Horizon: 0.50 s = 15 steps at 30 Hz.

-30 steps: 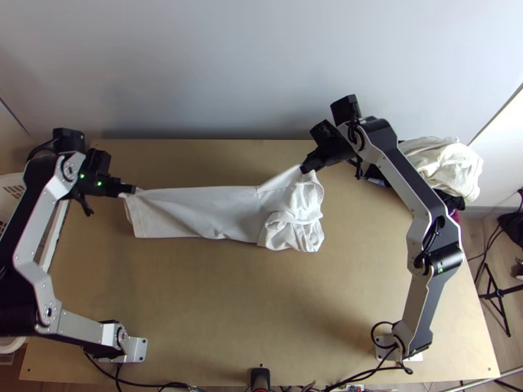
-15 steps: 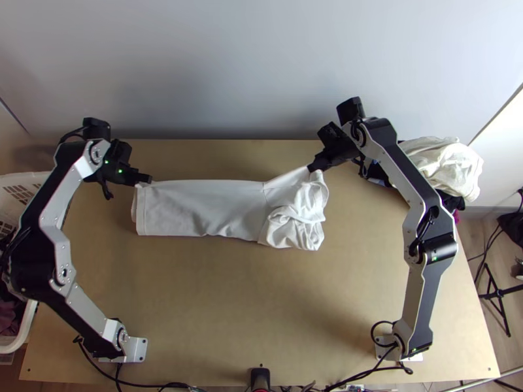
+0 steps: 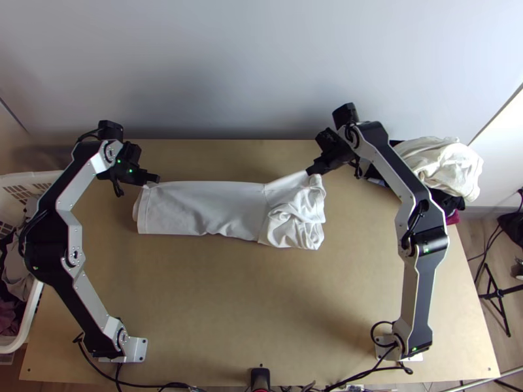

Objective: Fold the t-shirt

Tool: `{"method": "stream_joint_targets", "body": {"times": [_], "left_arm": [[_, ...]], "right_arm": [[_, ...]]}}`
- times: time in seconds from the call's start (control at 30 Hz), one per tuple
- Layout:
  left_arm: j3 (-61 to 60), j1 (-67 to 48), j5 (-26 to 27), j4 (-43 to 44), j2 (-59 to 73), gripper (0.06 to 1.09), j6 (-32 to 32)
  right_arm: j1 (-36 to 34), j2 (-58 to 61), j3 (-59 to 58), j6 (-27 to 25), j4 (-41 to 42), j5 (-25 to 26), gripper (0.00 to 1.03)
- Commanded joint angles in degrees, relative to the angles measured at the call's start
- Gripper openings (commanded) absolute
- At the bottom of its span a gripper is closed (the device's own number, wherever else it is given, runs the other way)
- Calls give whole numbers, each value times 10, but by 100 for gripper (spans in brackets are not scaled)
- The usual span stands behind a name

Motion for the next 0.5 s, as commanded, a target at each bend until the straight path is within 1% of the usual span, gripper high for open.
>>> {"method": "stream_joint_targets", "body": {"times": [0.0,0.13,0.17,0.2,0.23,0.27,0.3,0.33,0.37,0.47], "left_arm": [[7,-6,0,25,21,9,-2],[9,-12,3,38,24,9,-15],[8,-12,9,45,24,11,-21],[8,-12,15,47,26,19,-27],[8,-12,24,51,27,27,-30],[9,-11,28,52,28,40,-37],[10,-12,34,52,28,51,-45],[12,-13,39,51,27,57,-48],[14,-14,39,49,23,62,-50],[16,-17,39,34,-2,71,-52]], "right_arm": [[6,20,3,6,0,3,3],[5,27,2,14,0,3,3],[4,28,2,18,0,3,6],[3,29,0,22,-1,2,19],[2,30,-2,30,-1,2,35],[3,30,-4,35,-1,2,53],[3,30,-7,37,-1,2,70],[5,30,-9,38,-2,2,88],[5,29,-9,42,-3,2,100],[6,13,-6,42,-3,3,99]]}}
